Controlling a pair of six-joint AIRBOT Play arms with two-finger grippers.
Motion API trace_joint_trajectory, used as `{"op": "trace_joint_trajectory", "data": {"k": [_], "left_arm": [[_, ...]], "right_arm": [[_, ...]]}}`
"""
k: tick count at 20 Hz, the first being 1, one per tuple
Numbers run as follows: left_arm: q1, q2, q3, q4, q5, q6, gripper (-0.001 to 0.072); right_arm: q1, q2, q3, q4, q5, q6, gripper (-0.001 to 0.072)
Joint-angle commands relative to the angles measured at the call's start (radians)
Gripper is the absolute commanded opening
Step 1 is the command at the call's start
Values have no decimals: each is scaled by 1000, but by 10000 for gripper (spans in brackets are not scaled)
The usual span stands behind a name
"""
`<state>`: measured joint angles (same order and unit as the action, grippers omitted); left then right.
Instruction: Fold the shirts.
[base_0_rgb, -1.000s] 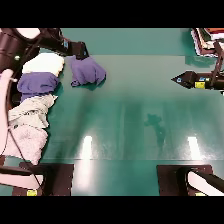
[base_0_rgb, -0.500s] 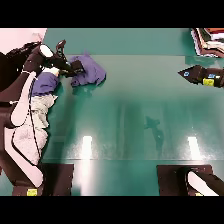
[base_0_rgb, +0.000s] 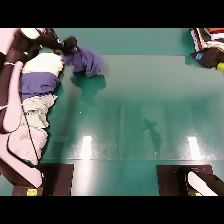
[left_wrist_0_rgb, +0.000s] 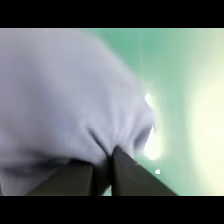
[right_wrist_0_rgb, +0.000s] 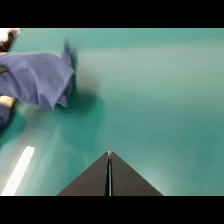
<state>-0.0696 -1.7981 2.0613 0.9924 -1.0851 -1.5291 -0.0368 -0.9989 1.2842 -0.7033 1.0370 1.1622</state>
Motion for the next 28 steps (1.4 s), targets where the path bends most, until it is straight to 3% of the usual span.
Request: {"op": "trace_joint_trajectory", "data": {"k": [1,5,8,11,12,13,15,22,28], "left_arm": [[-74,215,36,44,-35,63,27],[-245,397,-64,137,-120,51,28],[-401,406,-164,138,-217,33,29],[-557,404,-349,138,-124,35,49],[-595,404,-418,138,-79,35,386],[-620,404,-474,138,-36,22,659],[-609,404,-531,155,-2,10,611],[-358,421,-631,152,-160,19,611],[-361,369,-1001,-49,80,165,611]], "right_arm": [[0,1,178,-8,-2,0,15],[0,1,301,-7,16,0,15],[0,1,340,-7,75,0,14],[0,1,342,-6,151,0,15],[0,1,341,-7,176,0,15],[0,1,341,-7,199,0,14],[0,1,341,-7,229,0,15],[0,1,341,-7,249,0,15],[0,1,341,-7,250,0,15]]}}
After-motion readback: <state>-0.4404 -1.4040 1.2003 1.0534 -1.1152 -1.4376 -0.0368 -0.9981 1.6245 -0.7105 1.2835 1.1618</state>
